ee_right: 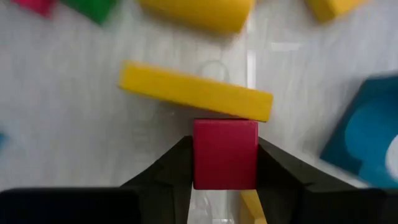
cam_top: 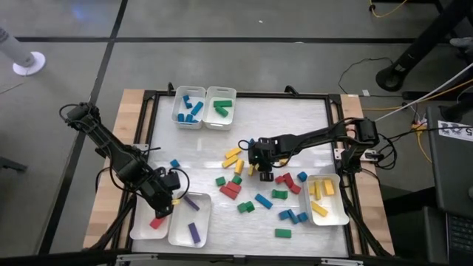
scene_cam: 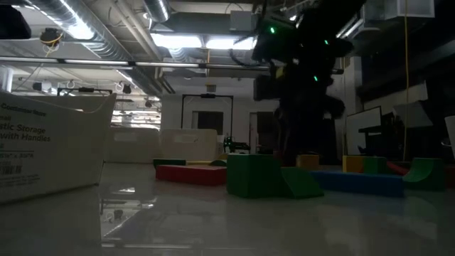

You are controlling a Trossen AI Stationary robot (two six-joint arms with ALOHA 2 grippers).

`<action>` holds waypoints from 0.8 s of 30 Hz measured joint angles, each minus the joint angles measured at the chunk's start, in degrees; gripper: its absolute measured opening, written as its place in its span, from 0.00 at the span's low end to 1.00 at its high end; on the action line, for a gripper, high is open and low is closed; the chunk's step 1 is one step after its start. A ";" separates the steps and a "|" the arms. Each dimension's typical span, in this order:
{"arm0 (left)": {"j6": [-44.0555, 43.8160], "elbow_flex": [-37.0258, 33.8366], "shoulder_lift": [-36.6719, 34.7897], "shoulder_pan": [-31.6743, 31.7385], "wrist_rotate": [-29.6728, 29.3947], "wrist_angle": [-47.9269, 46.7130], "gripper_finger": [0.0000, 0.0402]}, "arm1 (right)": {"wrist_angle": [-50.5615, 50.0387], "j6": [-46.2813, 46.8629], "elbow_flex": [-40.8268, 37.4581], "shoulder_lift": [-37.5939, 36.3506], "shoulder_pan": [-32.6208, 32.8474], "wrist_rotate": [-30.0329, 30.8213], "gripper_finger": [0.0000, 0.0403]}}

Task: Sort blocks
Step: Put the red block into the bottom left white bin

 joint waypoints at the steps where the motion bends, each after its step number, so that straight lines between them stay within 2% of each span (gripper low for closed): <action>1: 0.32 0.00 0.00 0.00 -0.82 0.03 0.45 | -0.93 0.00 1.31 -0.01 0.00 -0.59 0.37; 7: 4.90 0.00 0.00 0.00 -8.54 0.09 0.45 | -9.13 -0.01 9.25 -0.07 0.07 -2.56 0.34; 11: 10.54 0.00 0.00 0.00 -18.30 0.16 0.45 | -13.29 -0.14 15.34 -0.09 0.07 -2.97 0.33; 14: 15.94 0.00 0.00 0.00 -27.13 1.34 0.45 | -13.07 -0.20 19.26 -0.09 0.02 -6.05 0.36; 18: 26.16 0.00 0.00 0.08 -35.95 7.30 0.45 | -10.18 -0.17 23.11 -0.11 0.02 -11.71 0.39; 24: 48.49 0.00 0.00 1.88 -39.59 17.77 0.45 | -1.84 0.32 24.96 -0.13 0.02 -21.57 0.33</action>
